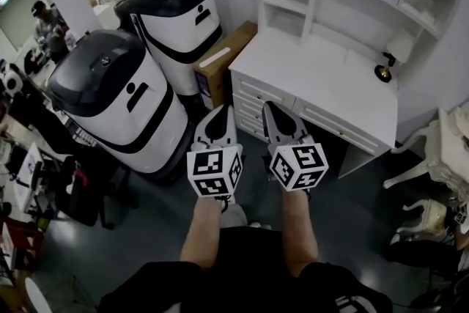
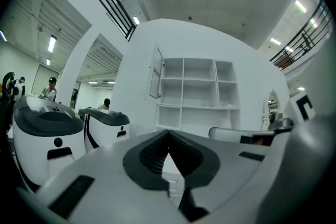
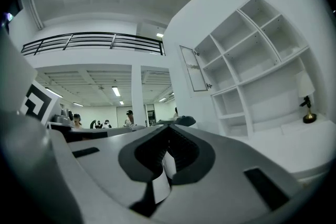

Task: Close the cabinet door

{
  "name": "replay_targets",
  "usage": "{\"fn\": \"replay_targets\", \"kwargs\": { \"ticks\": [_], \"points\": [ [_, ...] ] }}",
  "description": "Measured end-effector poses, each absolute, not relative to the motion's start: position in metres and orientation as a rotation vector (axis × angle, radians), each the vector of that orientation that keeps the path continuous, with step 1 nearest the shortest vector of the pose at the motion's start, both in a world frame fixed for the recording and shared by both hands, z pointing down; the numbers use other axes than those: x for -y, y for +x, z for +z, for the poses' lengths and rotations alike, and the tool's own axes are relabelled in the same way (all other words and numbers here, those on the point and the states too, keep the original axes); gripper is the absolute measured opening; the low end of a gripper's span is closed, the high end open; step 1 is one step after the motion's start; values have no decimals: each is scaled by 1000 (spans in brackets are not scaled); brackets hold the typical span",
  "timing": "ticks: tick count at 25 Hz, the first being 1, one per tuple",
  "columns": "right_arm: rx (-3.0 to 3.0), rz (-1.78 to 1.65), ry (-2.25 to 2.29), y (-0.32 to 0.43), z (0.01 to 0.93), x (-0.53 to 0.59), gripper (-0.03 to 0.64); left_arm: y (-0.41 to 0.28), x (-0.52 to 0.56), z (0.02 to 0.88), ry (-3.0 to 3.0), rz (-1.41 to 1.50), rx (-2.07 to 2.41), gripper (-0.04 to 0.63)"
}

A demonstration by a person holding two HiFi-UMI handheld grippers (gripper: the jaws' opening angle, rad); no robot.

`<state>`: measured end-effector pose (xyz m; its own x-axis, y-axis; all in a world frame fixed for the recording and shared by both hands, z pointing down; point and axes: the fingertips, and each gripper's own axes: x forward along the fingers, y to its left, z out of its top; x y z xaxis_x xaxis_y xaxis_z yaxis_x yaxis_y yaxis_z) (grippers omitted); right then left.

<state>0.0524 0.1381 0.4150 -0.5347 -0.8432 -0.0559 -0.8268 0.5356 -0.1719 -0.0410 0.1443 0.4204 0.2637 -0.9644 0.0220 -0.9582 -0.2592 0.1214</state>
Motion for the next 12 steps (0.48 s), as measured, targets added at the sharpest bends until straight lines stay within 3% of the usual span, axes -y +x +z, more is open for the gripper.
{"fn": "replay_targets", "kwargs": {
  "ticks": [12],
  "points": [
    [-2662, -163, -1499, 39, 414, -103, 18, -59, -106, 412, 2410, -166, 1809, 12]
  ]
}}
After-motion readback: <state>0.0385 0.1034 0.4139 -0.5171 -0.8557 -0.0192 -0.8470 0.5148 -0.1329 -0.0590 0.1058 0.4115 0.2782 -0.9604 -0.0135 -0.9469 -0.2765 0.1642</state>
